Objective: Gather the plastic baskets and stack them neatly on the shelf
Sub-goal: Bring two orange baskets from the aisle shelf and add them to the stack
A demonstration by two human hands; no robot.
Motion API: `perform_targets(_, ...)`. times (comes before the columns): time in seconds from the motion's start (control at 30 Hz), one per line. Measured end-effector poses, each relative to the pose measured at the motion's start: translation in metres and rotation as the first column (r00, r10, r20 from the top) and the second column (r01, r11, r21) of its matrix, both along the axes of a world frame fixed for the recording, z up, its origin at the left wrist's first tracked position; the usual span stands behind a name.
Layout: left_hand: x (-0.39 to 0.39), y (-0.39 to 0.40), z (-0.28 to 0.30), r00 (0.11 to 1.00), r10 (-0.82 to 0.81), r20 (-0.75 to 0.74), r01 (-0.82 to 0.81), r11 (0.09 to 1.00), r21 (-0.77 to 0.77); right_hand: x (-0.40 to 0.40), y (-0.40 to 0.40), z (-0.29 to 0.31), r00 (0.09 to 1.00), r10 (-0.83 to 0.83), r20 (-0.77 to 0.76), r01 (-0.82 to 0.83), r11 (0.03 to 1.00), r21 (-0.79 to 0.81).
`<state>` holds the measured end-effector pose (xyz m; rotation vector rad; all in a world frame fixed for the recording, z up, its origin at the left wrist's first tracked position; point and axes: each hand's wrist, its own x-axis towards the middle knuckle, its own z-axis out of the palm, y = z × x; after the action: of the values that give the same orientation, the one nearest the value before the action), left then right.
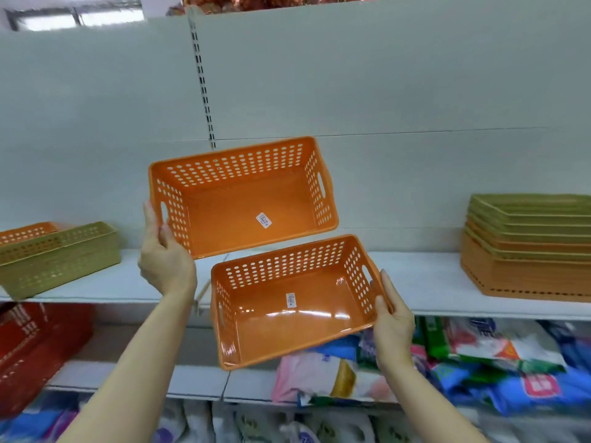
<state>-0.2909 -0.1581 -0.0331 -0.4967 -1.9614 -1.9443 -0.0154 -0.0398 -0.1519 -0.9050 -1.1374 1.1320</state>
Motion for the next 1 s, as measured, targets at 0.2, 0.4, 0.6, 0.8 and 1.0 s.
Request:
perform_targets(0.2,0.050,0.033,0.015,0.997,-0.070,-0.043,0.073,0.996,0.051,0.083,0.012,0.027,0.993,-0.113,-0.027,0.114,0.992,0.052)
perform_targets(0.4,0.093,0.082,0.048,0.990,-0.079,-0.119,0.093,0.988,0.122,0.155,0.056,0.057,0.968,-0.228,-0.107,0.242,0.961,0.136)
perform_targets(0.6,0.143,0.152,0.083,0.986,-0.105,-0.127,0.143,0.929,0.342,0.230,0.126,0.094,0.964,-0.195,-0.180,0.234,0.945,0.228)
perform_targets(0.8,0.209,0.224,0.101,0.984,-0.137,-0.109,0.171,0.888,0.426,0.308,0.206,0.136,0.964,-0.183,-0.192,0.235,0.926,0.294)
perform_targets(1.0,0.258,0.286,0.120,0.978,-0.157,-0.134,0.201,0.871,0.447,0.365,0.279,0.153,0.949,-0.255,-0.184,0.299,0.915,0.271)
